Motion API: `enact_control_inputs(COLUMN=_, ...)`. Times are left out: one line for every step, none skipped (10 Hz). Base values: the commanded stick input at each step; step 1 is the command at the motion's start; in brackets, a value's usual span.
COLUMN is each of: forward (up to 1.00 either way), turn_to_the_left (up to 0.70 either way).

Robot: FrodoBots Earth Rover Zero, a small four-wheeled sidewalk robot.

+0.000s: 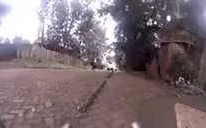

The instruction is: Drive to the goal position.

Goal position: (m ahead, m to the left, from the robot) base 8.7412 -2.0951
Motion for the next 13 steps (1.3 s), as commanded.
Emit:
enact_control_inputs(forward=0.30, turn_to_the_left=0.00)
enact_control_inputs(forward=0.30, turn_to_the_left=0.00)
enact_control_inputs(forward=0.30, turn_to_the_left=0.00)
enact_control_inputs(forward=0.30, turn_to_the_left=0.00)
enact_control_inputs(forward=0.30, turn_to_the_left=0.10)
enact_control_inputs(forward=0.30, turn_to_the_left=0.20)
enact_control_inputs(forward=0.30, turn_to_the_left=0.07)
enact_control_inputs(forward=0.30, turn_to_the_left=-0.32)
enact_control_inputs(forward=0.30, turn_to_the_left=-0.60)
enact_control_inputs(forward=0.30, turn_to_the_left=-0.60)
enact_control_inputs(forward=0.30, turn_to_the_left=-0.60)
enact_control_inputs(forward=0.30, turn_to_the_left=-0.60)
enact_control_inputs(forward=0.30, turn_to_the_left=-0.60)
